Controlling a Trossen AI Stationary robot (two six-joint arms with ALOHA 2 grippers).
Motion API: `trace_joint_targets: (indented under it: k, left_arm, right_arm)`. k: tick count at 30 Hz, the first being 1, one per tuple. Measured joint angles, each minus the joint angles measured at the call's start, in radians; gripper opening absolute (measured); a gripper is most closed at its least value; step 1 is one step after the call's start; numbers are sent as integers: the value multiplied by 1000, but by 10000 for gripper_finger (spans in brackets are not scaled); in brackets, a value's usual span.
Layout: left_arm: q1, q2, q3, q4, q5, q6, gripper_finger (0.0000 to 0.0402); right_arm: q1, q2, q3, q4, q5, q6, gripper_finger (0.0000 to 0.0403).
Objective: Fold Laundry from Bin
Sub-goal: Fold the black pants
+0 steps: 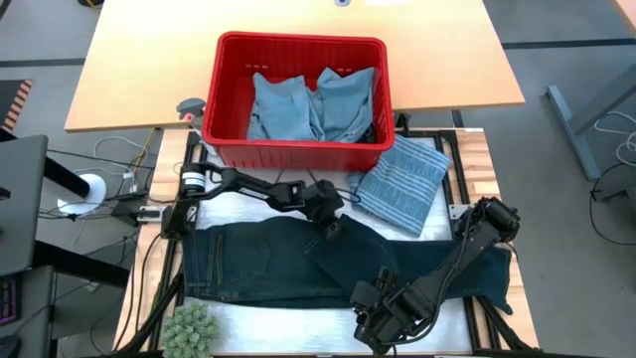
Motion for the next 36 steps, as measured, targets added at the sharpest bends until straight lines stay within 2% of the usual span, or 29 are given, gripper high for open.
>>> trace_joint_targets:
  k: [1,3,8,11,16,22,25,27,29,32,36]
  left_arm:
    - [0,0,5,-4,0,-12,30]
    - [0,-6,16,-33,-18,-14,11]
    - [4,-79,90,-170,-46,-13,5]
    - [-3,-133,143,-320,-50,-13,3]
    - [-42,-265,233,-606,-113,6,2]
    - [-99,-415,249,-877,-244,-8,1]
    - [-140,-471,248,-969,-344,-24,1]
    - [-166,-485,247,-1018,-403,-49,1]
    - [-185,-494,246,-1055,-414,-90,1]
    - [-210,-518,246,-1085,-369,-154,1]
    - [-245,-555,246,-1133,-329,-244,1]
  right_arm:
    - [1,0,0,1,0,0,249]
    - [2,0,0,-4,-1,13,249]
    - [3,0,0,-11,-2,42,249]
    - [3,0,1,-24,2,72,249]
    - [28,-37,2,-47,58,171,249]
    - [111,-113,5,-214,176,404,249]
    - [126,-113,4,-365,183,583,249]
    - [120,-102,-1,-414,184,646,249]
    - [106,-84,-3,-429,184,618,249]
    - [85,-65,-4,-425,219,495,249]
    - [71,-51,-3,-455,272,438,249]
